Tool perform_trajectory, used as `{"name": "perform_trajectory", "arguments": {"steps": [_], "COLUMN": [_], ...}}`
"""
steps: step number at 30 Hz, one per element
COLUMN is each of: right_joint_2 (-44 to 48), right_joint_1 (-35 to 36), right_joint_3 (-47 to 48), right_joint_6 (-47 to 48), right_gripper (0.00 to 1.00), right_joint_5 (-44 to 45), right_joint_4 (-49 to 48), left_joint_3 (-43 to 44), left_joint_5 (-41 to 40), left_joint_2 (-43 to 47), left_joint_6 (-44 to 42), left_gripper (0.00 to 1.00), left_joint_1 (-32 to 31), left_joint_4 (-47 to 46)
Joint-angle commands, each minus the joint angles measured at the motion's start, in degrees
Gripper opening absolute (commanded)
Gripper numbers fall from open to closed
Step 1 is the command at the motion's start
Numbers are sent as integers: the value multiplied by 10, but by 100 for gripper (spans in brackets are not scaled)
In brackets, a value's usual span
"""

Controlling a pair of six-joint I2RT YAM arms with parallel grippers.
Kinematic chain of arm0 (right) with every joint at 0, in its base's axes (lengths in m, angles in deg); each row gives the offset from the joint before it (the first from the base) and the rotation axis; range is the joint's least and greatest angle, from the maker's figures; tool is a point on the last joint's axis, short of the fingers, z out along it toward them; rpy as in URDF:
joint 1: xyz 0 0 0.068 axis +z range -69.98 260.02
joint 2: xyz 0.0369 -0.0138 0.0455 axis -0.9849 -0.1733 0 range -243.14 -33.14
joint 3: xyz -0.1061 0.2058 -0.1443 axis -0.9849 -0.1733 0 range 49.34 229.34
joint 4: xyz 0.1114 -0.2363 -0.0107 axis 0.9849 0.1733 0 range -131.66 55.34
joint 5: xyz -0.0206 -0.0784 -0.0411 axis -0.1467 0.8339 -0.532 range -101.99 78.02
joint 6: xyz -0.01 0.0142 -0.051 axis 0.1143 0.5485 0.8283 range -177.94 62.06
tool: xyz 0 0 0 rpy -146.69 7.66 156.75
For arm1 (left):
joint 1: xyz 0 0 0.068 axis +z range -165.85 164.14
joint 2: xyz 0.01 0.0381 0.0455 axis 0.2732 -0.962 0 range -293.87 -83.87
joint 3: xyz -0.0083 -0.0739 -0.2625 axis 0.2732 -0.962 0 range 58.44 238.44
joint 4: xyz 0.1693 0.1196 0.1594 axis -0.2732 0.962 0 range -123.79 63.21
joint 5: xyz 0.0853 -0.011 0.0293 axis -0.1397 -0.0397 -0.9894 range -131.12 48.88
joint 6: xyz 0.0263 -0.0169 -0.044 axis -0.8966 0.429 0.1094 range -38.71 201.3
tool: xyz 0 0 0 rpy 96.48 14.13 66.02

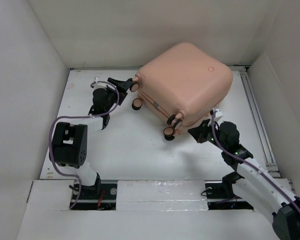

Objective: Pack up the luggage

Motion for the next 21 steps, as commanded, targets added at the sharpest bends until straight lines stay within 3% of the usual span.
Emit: {"name": "perform_trajectory", "arguments": {"steps": [1, 6, 10, 14, 15, 21], "right_joint_2": [7, -5, -28, -28, -28, -39], "right_joint_1": [-2, 4, 23, 35, 35, 46], "right_joint_3": [7, 1, 1, 1, 1, -12], "right_joint_6": [9, 15, 15, 15, 10, 10], "right_gripper": [0, 22, 27, 28, 31, 43], "right_joint_5": [-10, -25, -25, -5, -5, 8], "right_joint_4": [-27, -43, -58, -63, -68, -111], "left_joint_3": [56, 90, 106, 120, 125, 146], "left_joint_5": [10, 10, -2, -2, -2, -2], "left_joint_2": [-19, -73, -104, -129, -137, -153], "left_joint_6": [43, 73, 97, 118, 126, 131], "left_gripper": [89, 87, 85, 74, 68, 61], "left_joint_1": [-2, -2, -2, -2, -2, -2], "left_joint_4": [-40, -74, -82, -101, -101, -107]}}
